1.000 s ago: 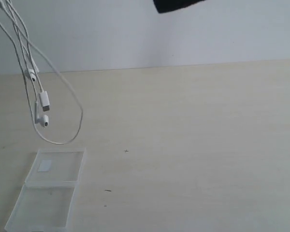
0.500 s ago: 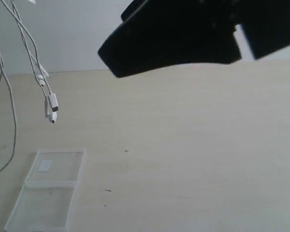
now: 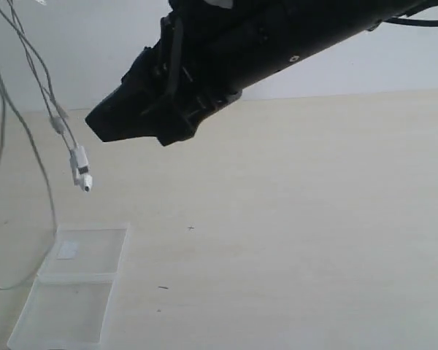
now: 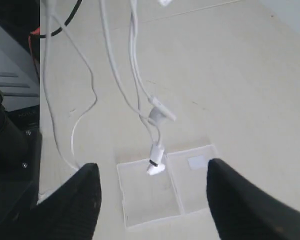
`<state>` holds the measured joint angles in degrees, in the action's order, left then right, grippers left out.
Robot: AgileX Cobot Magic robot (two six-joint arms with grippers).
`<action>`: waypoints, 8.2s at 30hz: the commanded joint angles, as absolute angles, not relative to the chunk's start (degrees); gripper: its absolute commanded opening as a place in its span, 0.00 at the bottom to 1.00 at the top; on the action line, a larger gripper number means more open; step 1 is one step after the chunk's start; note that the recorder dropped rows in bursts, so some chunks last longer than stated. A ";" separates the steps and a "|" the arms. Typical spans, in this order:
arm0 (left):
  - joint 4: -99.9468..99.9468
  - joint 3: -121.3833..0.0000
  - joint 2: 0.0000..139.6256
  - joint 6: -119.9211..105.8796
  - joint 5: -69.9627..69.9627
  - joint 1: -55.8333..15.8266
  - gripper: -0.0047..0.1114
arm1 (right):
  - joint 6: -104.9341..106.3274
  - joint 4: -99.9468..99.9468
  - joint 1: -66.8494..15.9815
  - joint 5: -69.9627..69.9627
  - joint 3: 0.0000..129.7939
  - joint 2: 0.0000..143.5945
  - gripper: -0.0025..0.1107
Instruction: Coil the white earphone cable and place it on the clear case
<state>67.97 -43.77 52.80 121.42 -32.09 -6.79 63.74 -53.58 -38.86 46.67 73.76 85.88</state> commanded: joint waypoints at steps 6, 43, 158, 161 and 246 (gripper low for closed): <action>64.86 -43.57 52.72 121.70 -34.01 -4.42 0.04 | 80.16 -69.62 -38.64 46.54 73.50 89.46 0.55; 62.40 -43.57 52.72 121.70 -33.73 -4.42 0.04 | 93.17 -91.39 -38.64 54.81 73.50 98.90 0.69; 61.81 -43.57 52.72 121.57 -36.01 -4.42 0.04 | 93.43 -89.98 -43.28 49.33 73.50 98.74 0.41; 61.95 -43.57 52.72 121.57 -35.99 -4.42 0.04 | 92.92 -91.53 -43.28 49.34 73.50 98.74 0.41; 98.19 -39.26 55.41 117.10 -42.31 -4.53 0.45 | 35.41 -25.43 -46.53 34.54 77.01 83.02 0.02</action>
<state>98.43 -38.61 55.24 117.14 -42.16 -4.57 35.97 -25.77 -46.83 34.77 76.61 82.10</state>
